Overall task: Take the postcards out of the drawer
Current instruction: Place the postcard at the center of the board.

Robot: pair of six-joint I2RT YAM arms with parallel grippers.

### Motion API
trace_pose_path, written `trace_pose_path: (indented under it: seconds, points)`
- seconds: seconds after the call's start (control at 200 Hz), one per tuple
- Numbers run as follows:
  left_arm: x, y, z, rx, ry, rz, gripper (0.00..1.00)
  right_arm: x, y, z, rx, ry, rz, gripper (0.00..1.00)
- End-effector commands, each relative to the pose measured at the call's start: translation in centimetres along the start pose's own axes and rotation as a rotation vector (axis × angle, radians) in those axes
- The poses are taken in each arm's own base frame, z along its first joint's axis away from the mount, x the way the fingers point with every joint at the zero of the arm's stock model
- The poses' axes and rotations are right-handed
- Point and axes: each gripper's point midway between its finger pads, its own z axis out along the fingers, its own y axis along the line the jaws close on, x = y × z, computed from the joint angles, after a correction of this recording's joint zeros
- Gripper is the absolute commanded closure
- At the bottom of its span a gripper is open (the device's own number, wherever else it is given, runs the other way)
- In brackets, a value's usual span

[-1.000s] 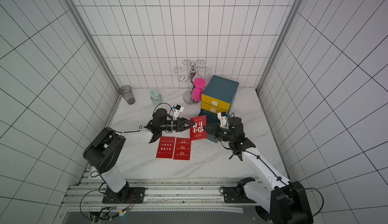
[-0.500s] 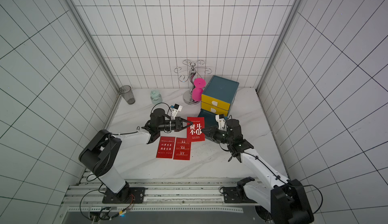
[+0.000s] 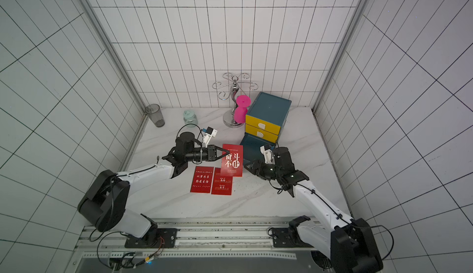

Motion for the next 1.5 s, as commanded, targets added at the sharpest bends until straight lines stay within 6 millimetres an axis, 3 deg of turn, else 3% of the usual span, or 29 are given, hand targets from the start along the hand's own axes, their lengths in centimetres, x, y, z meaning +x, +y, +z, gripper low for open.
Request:
trace_pose_path:
  seconds: [0.0,0.22,0.375,0.49,0.855,0.94,1.169,1.234,1.324,1.394,1.494]
  points:
    - [1.4,-0.8,-0.6,0.037,0.05,0.044,1.0,-0.6,3.3,-0.3,-0.089,0.046,-0.109,0.44]
    - [2.6,-1.0,-1.2,0.046,0.074,0.046,1.0,-1.1,6.0,-0.5,-0.2,0.064,-0.173,0.43]
    - [1.9,-1.5,-1.9,0.074,0.033,0.029,1.0,-1.2,6.8,-0.1,-0.285,0.052,-0.144,0.45]
    - [1.1,-2.0,-2.7,0.135,-0.012,0.005,1.0,-1.3,7.1,0.2,-0.308,0.041,-0.136,0.47]
    - [1.0,-2.5,-2.8,0.183,-0.026,-0.015,1.0,-0.4,7.5,1.7,-0.316,0.078,-0.134,0.55]
    - [1.2,-2.2,-2.9,0.172,-0.028,-0.025,1.0,-0.3,7.9,1.9,-0.325,0.081,-0.137,0.63]
    - [0.7,-1.6,-3.4,0.146,-0.058,-0.038,1.0,-0.2,7.7,2.3,-0.311,0.081,-0.125,0.96]
    - [0.4,-0.9,-3.7,0.119,-0.075,-0.058,0.87,-0.3,7.5,2.4,-0.298,0.073,-0.119,1.0]
    - [-0.5,0.5,-4.7,0.054,-0.122,-0.101,0.61,-0.3,7.1,2.7,-0.265,0.07,-0.104,1.0]
    - [-1.5,3.0,-6.5,-0.064,-0.194,-0.157,0.54,-0.2,6.7,3.2,-0.23,0.074,-0.095,1.0]
    - [-3.1,5.4,-10.5,-0.246,-0.324,-0.176,0.49,0.0,6.8,4.3,-0.187,0.076,-0.083,1.0]
